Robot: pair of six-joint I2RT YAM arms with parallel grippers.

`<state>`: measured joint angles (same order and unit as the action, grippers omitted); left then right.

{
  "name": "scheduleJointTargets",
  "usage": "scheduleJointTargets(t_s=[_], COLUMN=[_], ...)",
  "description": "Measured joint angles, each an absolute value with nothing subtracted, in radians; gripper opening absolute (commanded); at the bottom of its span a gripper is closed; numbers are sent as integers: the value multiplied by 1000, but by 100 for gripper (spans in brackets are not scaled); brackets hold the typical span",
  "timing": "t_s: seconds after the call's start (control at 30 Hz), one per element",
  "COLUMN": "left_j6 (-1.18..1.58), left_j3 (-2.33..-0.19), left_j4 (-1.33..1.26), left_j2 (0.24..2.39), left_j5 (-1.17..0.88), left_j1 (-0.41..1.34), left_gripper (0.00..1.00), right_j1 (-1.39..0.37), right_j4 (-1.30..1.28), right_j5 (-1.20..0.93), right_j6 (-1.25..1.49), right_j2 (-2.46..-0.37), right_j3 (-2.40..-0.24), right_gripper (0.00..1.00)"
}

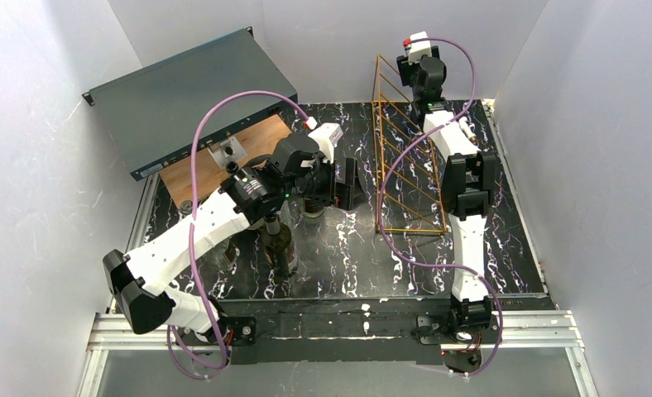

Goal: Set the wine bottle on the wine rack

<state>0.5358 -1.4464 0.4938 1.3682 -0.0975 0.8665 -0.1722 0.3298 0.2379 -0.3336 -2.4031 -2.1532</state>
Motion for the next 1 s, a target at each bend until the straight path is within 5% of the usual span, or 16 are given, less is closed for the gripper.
scheduleJointTargets(t_s=[1.0], left_j6=[535], left_j3=[-1442], left_j4=[471], left_j2=[1362], left_j5=[-96], left_j1=[866], left_gripper=[98], right_j1=[-270], right_j4=[315], right_j5=[319], right_j6=[-336], right_j2=[-2401], right_j3=[-2149], right_gripper=[82])
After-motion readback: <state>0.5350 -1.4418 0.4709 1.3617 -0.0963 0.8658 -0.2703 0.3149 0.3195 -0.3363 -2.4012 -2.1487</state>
